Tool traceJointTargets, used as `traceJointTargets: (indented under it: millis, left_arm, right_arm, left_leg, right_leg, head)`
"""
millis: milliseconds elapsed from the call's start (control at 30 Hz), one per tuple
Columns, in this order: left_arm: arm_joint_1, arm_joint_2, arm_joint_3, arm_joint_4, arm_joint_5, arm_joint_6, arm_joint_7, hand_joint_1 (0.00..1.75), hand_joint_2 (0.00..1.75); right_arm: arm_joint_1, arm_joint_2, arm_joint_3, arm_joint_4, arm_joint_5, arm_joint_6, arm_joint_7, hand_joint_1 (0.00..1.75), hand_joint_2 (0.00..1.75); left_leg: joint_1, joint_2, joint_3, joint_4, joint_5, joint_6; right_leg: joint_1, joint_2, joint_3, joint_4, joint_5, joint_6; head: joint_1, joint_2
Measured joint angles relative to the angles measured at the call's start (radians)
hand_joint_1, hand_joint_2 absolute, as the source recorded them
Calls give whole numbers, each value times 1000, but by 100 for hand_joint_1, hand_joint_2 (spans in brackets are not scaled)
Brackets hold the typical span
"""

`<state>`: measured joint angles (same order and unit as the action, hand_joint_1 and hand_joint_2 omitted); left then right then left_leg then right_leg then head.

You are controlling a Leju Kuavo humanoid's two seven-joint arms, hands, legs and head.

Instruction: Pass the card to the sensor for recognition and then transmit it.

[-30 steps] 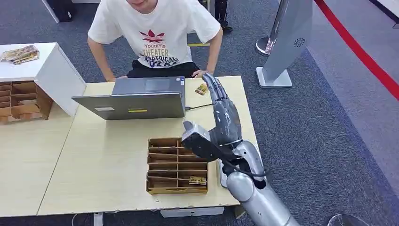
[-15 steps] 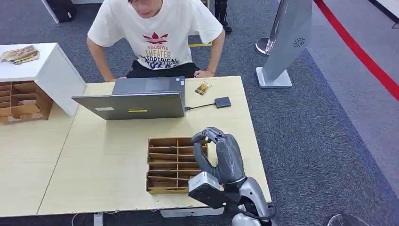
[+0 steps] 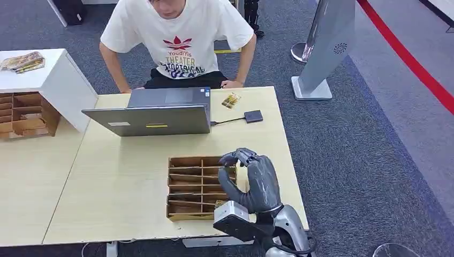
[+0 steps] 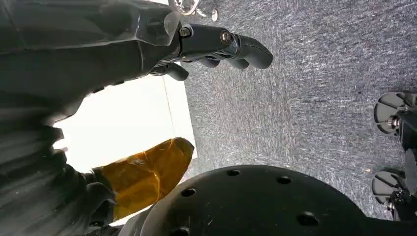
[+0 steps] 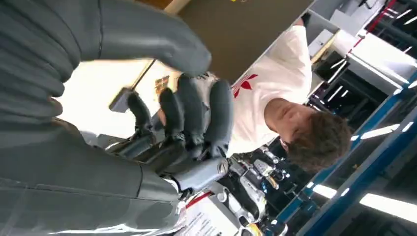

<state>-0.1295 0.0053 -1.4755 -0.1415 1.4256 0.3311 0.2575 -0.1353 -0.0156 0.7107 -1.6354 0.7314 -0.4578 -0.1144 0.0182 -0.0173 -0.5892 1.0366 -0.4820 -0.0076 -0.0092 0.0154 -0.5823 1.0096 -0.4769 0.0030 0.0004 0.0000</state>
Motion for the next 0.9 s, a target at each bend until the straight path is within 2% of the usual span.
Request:
traceJointTargets:
  millis: [100, 267, 333, 467, 900]
  left_arm:
    - [0, 0, 0, 0, 5, 0, -1, 0, 175]
    - [0, 0, 0, 0, 11, 0, -3, 0, 175]
    - [0, 0, 0, 0, 13, 0, -5, 0, 175]
    - [0, 0, 0, 0, 14, -1, -6, 0, 175]
    - [0, 0, 0, 0, 20, -4, -6, 0, 175]
  right_arm:
    - [0, -3, 5, 12, 51, -11, 22, 56, 175]
    - [-1, -3, 9, 45, 139, -33, 63, 35, 175]
    - [-2, -3, 11, 61, 155, -33, 72, 31, 175]
    - [-4, -3, 17, 90, 180, -32, 88, 40, 175]
    - [-16, -3, 34, 143, 193, -29, 101, 47, 175]
  left_leg:
    - [0, 0, 0, 0, 0, 0]
    - [0, 0, 0, 0, 0, 0]
    - [0, 0, 0, 0, 0, 0]
    - [0, 0, 0, 0, 0, 0]
    - [0, 0, 0, 0, 0, 0]
  right_leg:
    - [0, 0, 0, 0, 0, 0]
    - [0, 0, 0, 0, 0, 0]
    - [0, 0, 0, 0, 0, 0]
    - [0, 0, 0, 0, 0, 0]
    - [0, 0, 0, 0, 0, 0]
  head:
    - [0, 0]
    - [0, 0]
    - [0, 0]
    - [0, 0]
    - [0, 0]
